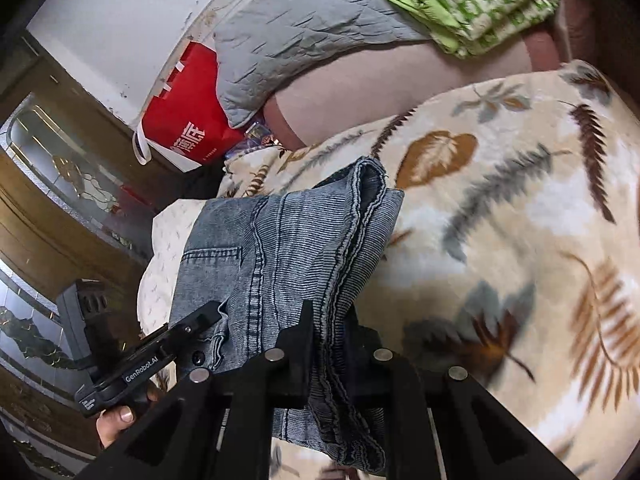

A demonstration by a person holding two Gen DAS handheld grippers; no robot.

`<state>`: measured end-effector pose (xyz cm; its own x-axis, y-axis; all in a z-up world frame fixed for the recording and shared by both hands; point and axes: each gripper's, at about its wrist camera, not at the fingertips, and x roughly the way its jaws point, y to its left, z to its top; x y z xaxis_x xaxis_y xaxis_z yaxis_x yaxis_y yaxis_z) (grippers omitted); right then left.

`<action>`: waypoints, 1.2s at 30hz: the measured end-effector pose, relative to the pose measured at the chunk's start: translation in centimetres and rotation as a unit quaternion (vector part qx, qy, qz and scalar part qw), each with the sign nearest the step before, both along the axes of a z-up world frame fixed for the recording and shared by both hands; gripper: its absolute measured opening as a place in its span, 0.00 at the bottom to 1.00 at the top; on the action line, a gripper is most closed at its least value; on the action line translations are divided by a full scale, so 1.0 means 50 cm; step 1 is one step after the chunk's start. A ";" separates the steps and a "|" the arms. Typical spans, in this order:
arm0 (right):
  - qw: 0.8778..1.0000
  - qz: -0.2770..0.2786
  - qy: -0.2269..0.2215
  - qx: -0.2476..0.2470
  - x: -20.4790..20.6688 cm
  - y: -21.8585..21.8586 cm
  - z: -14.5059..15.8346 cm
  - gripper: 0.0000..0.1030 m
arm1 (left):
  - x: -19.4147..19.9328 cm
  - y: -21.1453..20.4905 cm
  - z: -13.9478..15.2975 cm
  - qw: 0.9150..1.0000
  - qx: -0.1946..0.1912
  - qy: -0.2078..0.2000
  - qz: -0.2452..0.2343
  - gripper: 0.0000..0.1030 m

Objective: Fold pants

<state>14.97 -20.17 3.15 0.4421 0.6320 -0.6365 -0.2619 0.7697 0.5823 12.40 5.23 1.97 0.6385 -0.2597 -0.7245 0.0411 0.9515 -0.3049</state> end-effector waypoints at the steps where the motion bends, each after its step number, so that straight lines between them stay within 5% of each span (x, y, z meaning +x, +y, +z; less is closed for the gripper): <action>1: 1.000 -0.001 0.001 -0.003 0.011 0.011 -0.007 0.12 | 0.012 0.006 -0.013 1.000 0.001 0.002 0.006 0.23; 3: 1.000 -0.003 0.003 -0.019 0.038 0.037 -0.042 0.13 | 0.036 0.012 -0.058 1.000 0.014 0.020 0.011 0.28; 5: 0.999 -0.010 0.028 -0.039 0.062 0.053 -0.097 0.16 | 0.061 0.017 -0.117 0.997 0.044 0.052 0.023 0.48; 7: 0.993 -0.019 0.056 -0.105 0.075 0.075 -0.159 0.19 | 0.068 0.024 -0.166 0.993 0.076 0.081 0.046 0.56; 9: 0.987 -0.027 0.046 -0.152 0.060 0.078 -0.184 0.26 | 0.040 0.038 -0.161 0.994 0.062 0.069 0.050 0.62; 14: 0.988 -0.026 -0.025 -0.150 -0.026 0.078 -0.107 0.31 | -0.058 0.036 -0.086 0.996 0.065 -0.001 0.062 0.82; 16: 0.987 -0.013 -0.038 -0.153 -0.059 0.091 -0.098 0.48 | -0.067 0.014 -0.096 0.994 0.096 -0.003 0.057 0.83; 18: 0.982 0.005 -0.018 -0.188 -0.067 0.114 -0.140 0.60 | -0.049 -0.011 -0.151 0.989 0.131 0.045 0.042 0.83; 20: 0.972 0.009 0.024 -0.235 -0.064 0.122 -0.207 0.61 | -0.045 -0.010 -0.168 0.990 0.120 0.057 0.051 0.83; 23: 0.978 -0.011 0.007 -0.210 -0.101 0.091 -0.159 0.63 | -0.075 -0.005 -0.117 0.989 0.123 0.033 0.077 0.83; 30: 0.966 -0.042 -0.098 -0.236 -0.252 0.054 -0.038 1.00 | -0.165 -0.043 -0.016 0.986 0.139 -0.025 0.085 0.93; 36: 0.953 -0.043 -0.116 -0.278 -0.317 0.058 -0.026 1.00 | -0.212 -0.069 0.009 0.987 0.137 -0.028 0.079 0.93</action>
